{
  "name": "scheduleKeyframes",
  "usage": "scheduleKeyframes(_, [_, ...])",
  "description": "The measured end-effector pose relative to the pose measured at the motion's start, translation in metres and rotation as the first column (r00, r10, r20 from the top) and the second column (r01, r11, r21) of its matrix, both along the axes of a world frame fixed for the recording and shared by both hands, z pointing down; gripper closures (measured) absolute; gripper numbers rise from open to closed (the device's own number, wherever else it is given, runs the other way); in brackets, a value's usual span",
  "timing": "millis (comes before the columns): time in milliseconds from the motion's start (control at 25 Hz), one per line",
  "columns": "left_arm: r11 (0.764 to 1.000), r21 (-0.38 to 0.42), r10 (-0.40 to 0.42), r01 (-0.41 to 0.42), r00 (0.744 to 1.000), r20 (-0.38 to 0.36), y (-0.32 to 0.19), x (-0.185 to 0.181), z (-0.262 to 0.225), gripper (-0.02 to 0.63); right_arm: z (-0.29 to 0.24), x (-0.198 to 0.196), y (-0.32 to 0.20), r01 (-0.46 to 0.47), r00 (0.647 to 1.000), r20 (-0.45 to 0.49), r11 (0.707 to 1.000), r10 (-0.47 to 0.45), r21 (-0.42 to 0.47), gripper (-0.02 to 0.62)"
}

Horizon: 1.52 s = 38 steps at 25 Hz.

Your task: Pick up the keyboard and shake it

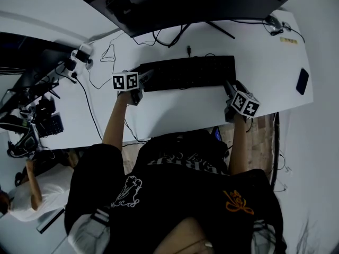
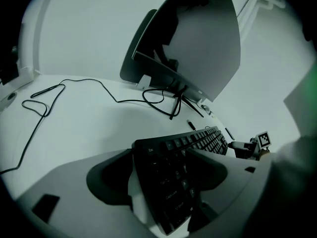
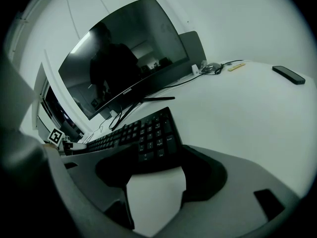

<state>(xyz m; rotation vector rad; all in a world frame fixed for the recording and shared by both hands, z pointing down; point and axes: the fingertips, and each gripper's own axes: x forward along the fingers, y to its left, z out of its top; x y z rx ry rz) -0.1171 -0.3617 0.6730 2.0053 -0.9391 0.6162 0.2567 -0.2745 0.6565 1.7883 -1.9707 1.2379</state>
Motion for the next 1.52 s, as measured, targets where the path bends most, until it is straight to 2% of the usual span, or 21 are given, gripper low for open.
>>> scheduleKeyframes(160, [1.000, -0.008, 0.018, -0.019, 1.000, -0.007, 0.000, 0.003, 0.001, 0.275, -0.006, 0.008, -0.002, -0.016, 0.999, -0.039, 1.000, 0.017, 0.013, 0.314])
scheduleKeyframes(280, [1.000, -0.016, 0.021, -0.021, 1.000, -0.019, 0.000, 0.003, 0.002, 0.275, 0.006, 0.010, -0.008, 0.006, 0.998, -0.056, 1.000, -0.007, -0.017, 0.314])
scheduleKeyframes(400, [0.999, -0.022, 0.024, -0.025, 0.999, -0.028, 0.000, 0.003, 0.002, 0.275, 0.017, 0.008, -0.011, 0.023, 0.999, -0.029, 0.999, -0.025, -0.040, 0.314])
scheduleKeyframes(640, [0.999, -0.026, 0.027, -0.028, 0.999, -0.037, -0.002, 0.004, 0.001, 0.275, 0.017, 0.011, -0.013, 0.002, 0.999, 0.039, 1.000, -0.001, -0.030, 0.318])
scheduleKeyframes(880, [0.999, -0.026, -0.020, 0.018, 0.998, -0.064, -0.005, 0.001, 0.001, 0.280, 0.018, 0.014, -0.012, 0.022, 0.998, 0.060, 0.998, -0.019, -0.050, 0.344])
scheduleKeyframes(960, [0.998, -0.022, -0.055, 0.053, 0.995, -0.083, -0.006, 0.000, -0.002, 0.307, 0.018, 0.013, -0.012, 0.043, 0.998, 0.050, 0.998, -0.040, -0.047, 0.350])
scheduleKeyframes(1120, [0.998, 0.001, -0.059, 0.059, 0.997, -0.055, -0.003, -0.003, -0.006, 0.310, 0.018, 0.009, -0.012, 0.081, 0.996, 0.039, 0.996, -0.079, -0.041, 0.356])
scheduleKeyframes(1280, [0.997, 0.047, -0.063, 0.066, 0.997, -0.052, 0.000, -0.011, -0.018, 0.313, 0.013, 0.002, -0.005, 0.077, 0.995, 0.061, 0.997, -0.076, -0.013, 0.360])
scheduleKeyframes(1520, [0.987, 0.145, -0.047, 0.061, 0.994, -0.100, -0.002, -0.014, -0.055, 0.319, 0.001, -0.004, 0.012, 0.025, 0.994, 0.106, 0.999, -0.029, 0.045, 0.362])
